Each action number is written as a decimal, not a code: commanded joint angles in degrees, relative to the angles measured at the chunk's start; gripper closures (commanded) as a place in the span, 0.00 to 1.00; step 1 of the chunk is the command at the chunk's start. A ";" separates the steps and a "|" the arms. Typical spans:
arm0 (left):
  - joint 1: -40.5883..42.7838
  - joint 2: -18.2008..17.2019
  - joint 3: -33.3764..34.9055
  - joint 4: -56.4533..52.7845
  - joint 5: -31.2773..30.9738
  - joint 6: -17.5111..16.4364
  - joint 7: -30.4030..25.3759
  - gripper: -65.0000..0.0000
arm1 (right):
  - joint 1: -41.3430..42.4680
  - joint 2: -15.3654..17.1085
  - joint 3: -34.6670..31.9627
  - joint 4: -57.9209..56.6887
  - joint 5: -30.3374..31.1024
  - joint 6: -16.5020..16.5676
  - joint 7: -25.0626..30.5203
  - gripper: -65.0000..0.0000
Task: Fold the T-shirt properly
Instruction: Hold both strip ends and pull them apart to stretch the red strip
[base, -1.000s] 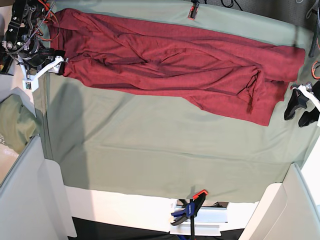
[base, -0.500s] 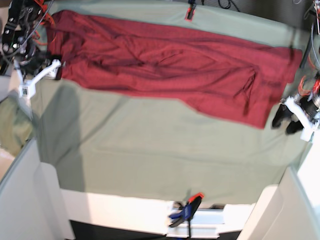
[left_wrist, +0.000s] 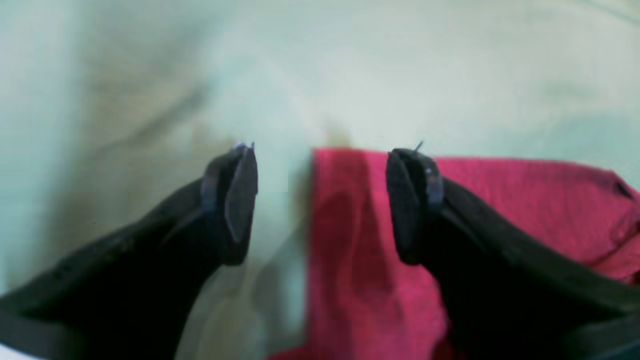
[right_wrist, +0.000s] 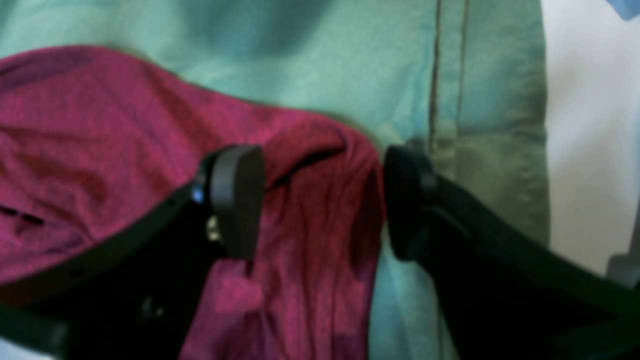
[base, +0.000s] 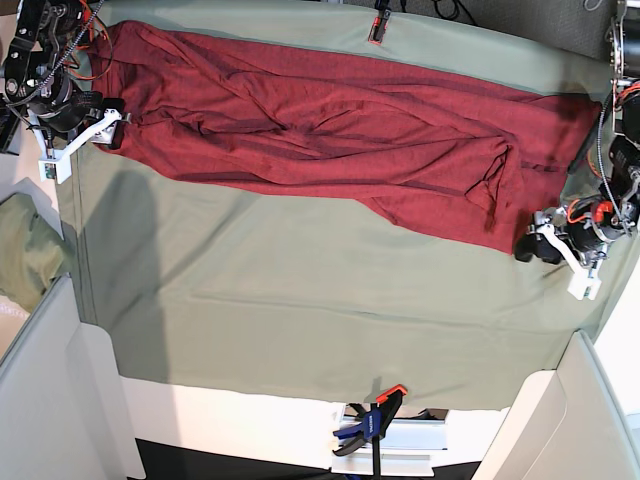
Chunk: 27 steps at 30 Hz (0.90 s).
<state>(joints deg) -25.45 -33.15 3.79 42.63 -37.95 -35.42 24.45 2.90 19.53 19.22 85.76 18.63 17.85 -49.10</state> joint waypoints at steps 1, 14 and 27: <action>-1.68 -1.11 -0.37 0.68 -0.70 -0.83 -1.01 0.33 | 1.07 0.92 0.33 0.94 0.44 0.20 1.11 0.43; -0.09 0.31 -0.26 0.70 4.28 0.44 -0.46 0.33 | 1.07 0.92 0.33 0.96 0.44 0.17 1.09 0.43; 0.00 0.63 -0.26 0.92 -2.29 -4.58 4.11 0.55 | 1.09 0.92 0.33 0.96 0.46 0.17 1.18 0.43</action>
<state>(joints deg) -24.27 -31.73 3.73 42.83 -39.27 -38.63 28.73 2.90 19.53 19.22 85.78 18.61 17.85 -49.10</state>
